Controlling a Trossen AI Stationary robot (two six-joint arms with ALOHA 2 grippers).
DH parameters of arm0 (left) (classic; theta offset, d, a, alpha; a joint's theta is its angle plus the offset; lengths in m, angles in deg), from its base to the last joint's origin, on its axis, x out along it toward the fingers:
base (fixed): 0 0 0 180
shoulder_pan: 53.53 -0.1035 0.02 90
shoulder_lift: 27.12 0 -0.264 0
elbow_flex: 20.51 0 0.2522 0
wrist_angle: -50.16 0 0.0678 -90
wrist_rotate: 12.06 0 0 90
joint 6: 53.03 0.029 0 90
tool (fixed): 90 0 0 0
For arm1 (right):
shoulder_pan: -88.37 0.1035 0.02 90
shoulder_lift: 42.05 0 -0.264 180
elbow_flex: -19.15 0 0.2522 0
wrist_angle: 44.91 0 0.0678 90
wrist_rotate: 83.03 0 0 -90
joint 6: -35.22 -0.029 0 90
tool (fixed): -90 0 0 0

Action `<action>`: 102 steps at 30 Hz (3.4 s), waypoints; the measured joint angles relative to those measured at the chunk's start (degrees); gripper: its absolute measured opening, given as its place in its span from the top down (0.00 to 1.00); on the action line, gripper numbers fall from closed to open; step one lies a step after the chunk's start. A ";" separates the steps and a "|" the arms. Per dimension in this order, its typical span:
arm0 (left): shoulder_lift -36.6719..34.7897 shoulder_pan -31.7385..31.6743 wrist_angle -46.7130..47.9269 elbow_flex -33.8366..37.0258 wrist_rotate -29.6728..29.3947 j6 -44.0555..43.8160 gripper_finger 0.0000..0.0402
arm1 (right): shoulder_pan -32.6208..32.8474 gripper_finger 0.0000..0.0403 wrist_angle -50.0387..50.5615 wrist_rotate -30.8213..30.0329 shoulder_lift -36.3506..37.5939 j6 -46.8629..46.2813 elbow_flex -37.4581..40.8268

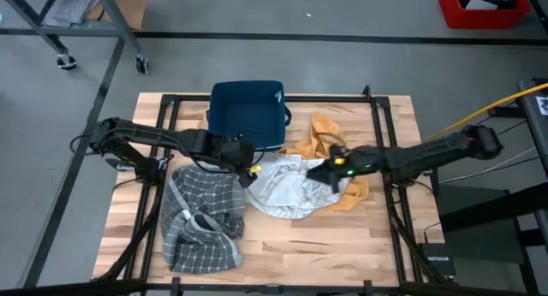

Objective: Fold towel
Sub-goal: Fold the gray patterned towel

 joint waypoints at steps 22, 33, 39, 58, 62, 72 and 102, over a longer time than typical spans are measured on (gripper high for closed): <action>-0.02 0.01 9.64 -0.03 -0.11 9.54 1.00 | -1.88 0.72 34.27 0.42 -36.12 -7.18 -18.77; -0.02 0.01 9.38 -0.03 -0.09 11.87 1.00 | -16.76 0.72 51.53 -24.99 -32.54 -6.46 -17.96; -0.02 0.01 9.07 -0.02 -0.09 12.04 1.00 | -28.59 0.71 47.23 -25.68 -32.54 0.10 -17.96; -0.02 0.01 8.90 -0.04 -0.09 12.42 1.00 | -46.28 0.71 33.30 -9.76 -30.12 10.48 -18.03; -0.02 0.17 8.84 -0.04 -0.03 12.20 1.00 | -44.71 0.71 31.57 -5.12 -24.10 13.76 -18.07; -0.31 1.90 4.63 -4.81 1.37 11.57 1.00 | -38.24 0.71 31.46 -0.13 -5.48 21.30 -18.14; -0.42 8.60 -4.45 -46.49 12.74 28.74 1.00 | -18.03 0.71 3.21 6.54 -4.50 34.18 -18.14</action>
